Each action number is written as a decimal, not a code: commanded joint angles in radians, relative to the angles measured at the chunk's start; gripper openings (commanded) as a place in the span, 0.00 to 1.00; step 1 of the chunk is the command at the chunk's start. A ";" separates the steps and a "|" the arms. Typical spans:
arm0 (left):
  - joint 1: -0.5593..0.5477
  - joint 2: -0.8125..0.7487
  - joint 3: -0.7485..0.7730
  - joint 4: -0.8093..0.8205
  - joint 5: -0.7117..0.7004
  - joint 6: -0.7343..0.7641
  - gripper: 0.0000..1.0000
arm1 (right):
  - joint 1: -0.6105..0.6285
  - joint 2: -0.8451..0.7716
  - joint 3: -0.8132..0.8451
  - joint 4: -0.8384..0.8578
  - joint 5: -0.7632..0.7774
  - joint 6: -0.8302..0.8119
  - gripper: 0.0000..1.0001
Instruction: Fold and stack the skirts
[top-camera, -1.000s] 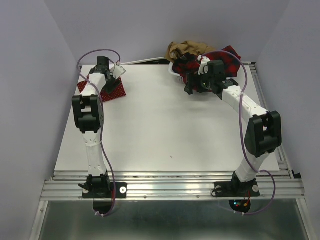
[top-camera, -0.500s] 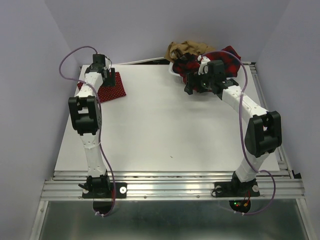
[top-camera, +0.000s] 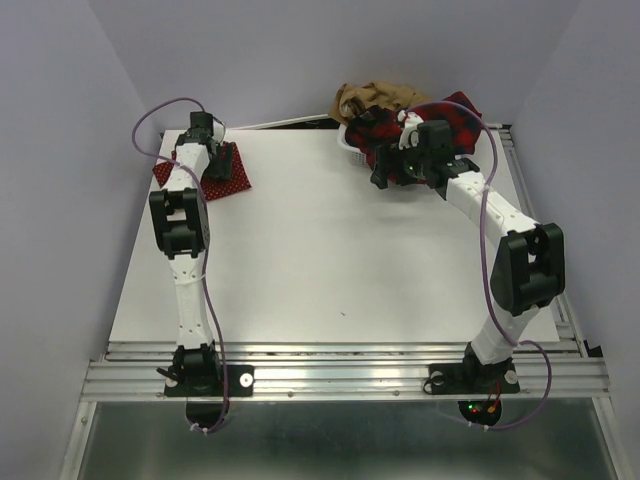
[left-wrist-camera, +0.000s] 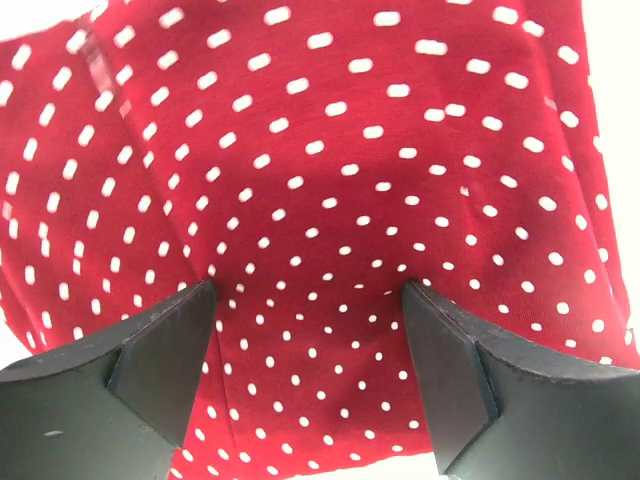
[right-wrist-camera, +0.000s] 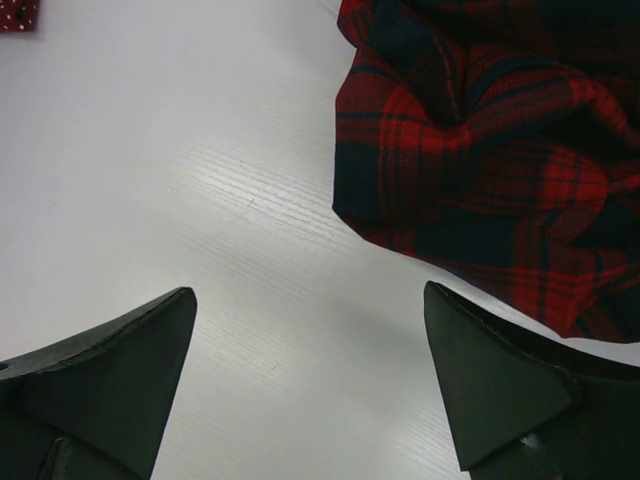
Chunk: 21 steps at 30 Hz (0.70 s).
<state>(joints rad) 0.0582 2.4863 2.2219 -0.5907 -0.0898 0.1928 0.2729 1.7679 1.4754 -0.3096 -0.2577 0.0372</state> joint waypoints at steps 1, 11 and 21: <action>0.037 0.086 0.042 -0.176 0.082 0.268 0.87 | -0.008 -0.033 -0.001 0.015 0.003 -0.011 1.00; 0.019 -0.061 -0.227 -0.218 0.176 0.470 0.85 | -0.008 -0.041 -0.003 0.012 0.000 -0.017 1.00; 0.017 0.077 0.076 -0.360 0.064 0.588 0.82 | -0.008 -0.030 0.013 0.012 -0.009 -0.010 1.00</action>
<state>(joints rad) 0.0639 2.4092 2.1208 -0.7227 0.0502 0.7216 0.2729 1.7679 1.4754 -0.3096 -0.2623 0.0311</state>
